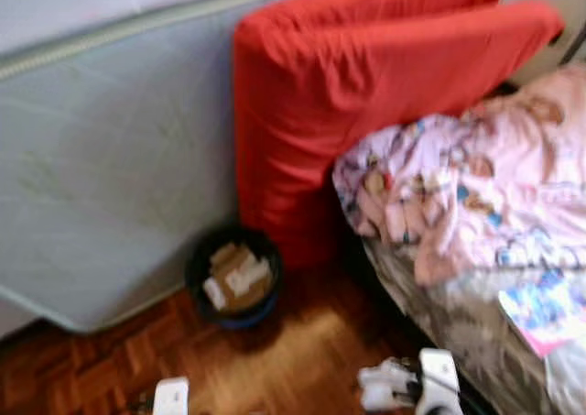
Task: Clean up the room
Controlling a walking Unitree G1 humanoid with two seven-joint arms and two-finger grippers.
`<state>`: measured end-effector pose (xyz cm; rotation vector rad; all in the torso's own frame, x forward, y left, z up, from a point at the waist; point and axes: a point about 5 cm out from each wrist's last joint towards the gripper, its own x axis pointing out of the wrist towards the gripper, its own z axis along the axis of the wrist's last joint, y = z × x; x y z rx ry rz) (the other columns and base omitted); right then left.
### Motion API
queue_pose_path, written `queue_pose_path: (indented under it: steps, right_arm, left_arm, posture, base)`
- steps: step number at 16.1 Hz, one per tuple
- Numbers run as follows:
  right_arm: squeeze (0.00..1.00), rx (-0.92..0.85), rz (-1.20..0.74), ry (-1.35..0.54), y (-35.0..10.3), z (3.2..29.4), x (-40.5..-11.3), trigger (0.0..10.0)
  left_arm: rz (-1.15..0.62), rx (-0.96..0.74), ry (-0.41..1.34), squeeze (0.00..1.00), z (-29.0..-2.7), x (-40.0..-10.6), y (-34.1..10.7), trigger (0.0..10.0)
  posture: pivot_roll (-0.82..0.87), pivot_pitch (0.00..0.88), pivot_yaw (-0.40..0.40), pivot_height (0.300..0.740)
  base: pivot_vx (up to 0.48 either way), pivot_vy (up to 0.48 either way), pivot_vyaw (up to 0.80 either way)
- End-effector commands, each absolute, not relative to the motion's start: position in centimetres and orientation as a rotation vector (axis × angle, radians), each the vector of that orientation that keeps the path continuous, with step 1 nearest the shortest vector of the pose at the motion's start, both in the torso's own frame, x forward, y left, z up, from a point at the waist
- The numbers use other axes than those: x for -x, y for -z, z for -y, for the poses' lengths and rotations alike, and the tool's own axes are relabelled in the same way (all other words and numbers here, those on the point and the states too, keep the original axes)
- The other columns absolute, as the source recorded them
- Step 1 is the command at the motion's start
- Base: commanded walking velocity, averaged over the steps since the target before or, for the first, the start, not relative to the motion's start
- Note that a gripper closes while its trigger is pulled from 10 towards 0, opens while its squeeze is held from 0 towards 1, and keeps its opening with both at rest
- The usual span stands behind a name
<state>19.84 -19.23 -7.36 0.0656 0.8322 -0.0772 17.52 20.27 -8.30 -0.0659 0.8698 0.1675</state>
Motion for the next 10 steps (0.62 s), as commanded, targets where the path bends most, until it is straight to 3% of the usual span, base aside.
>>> queue_pose_path:
  steps: [1, 10]
  right_arm:
    - [0.0, -0.076, -0.853, 0.068, 7.66, 18.77, -19.43, 10.0]
    - [0.0, -0.074, -0.854, 0.062, 7.67, 18.74, -19.44, 10.0]
  left_arm:
    - [-0.888, 0.055, -0.185, 0.0, -20.92, -16.93, 8.47, 10.0]
    - [-0.887, 0.054, -0.185, 0.0, -20.9, -16.96, 8.47, 10.0]
  posture:
    - [0.04, 0.187, -0.003, 0.74]
    - [0.04, 0.187, -0.004, 0.74]
  base:
    - [0.0, 0.345, 0.0]
    - [0.0, 0.347, 0.0]
